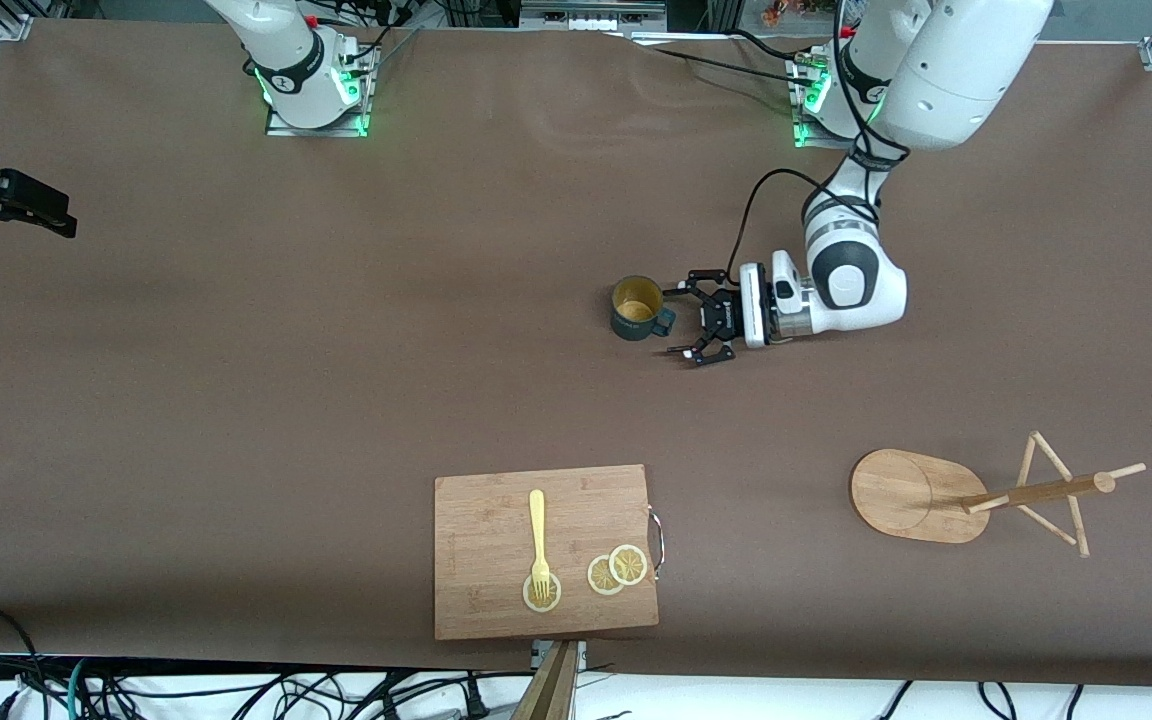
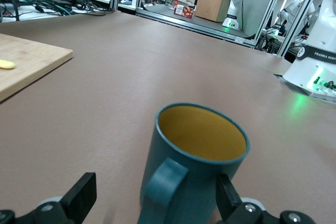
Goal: Pass cup and hang on rack
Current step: 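Reach the left gripper to the mug and grasp its body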
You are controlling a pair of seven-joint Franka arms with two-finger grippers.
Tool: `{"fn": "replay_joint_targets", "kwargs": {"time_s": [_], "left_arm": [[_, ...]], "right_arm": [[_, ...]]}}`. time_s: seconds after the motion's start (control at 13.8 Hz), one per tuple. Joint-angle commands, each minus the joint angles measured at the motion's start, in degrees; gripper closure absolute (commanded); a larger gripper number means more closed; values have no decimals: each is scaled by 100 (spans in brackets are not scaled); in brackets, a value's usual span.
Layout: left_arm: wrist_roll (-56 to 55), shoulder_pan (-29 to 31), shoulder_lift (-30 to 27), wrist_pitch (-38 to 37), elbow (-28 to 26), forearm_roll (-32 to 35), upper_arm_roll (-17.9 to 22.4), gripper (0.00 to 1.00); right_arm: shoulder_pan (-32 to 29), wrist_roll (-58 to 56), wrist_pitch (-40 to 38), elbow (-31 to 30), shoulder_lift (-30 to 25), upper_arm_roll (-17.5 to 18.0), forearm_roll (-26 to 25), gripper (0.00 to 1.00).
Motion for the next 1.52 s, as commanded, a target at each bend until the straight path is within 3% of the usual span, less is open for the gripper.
{"fn": "replay_joint_targets", "kwargs": {"time_s": [0.0, 0.22, 0.29, 0.43, 0.51, 0.65, 0.8, 1.08, 1.3, 1.45], "left_arm": [[536, -55, 260, -13, 229, -259, 49, 0], [563, -231, 278, -4, 239, -409, 49, 0], [545, -240, 261, -4, 239, -409, 49, 5], [580, -231, 234, -4, 221, -357, 58, 50], [580, -240, 243, -4, 204, -348, 58, 64], [572, -249, 252, -4, 169, -339, 58, 85], [580, -257, 235, -4, 160, -339, 84, 98], [589, -328, 7, 31, 63, -295, 207, 100], [153, 65, -835, 627, -507, -242, 286, 100], [-803, 706, -1284, 699, -561, 867, 339, 100]], "right_arm": [[-89, -133, 54, -59, -35, 27, 94, 0], [-71, -133, 72, -50, -26, 36, 94, 0], [-80, -133, 54, -50, -26, 36, 94, 0], [-63, -133, 89, -41, -26, 45, 94, 0], [-45, -133, 81, -50, -26, 53, 85, 0], [-45, -133, 80, -50, -26, 53, 59, 0], [-45, -133, 72, -50, -26, 45, 59, 0], [-80, -142, 63, -50, -26, 27, 67, 0], [-80, -133, 63, -50, -26, 27, 85, 0], [-80, -133, 63, -50, -26, 36, 85, 0]]}}
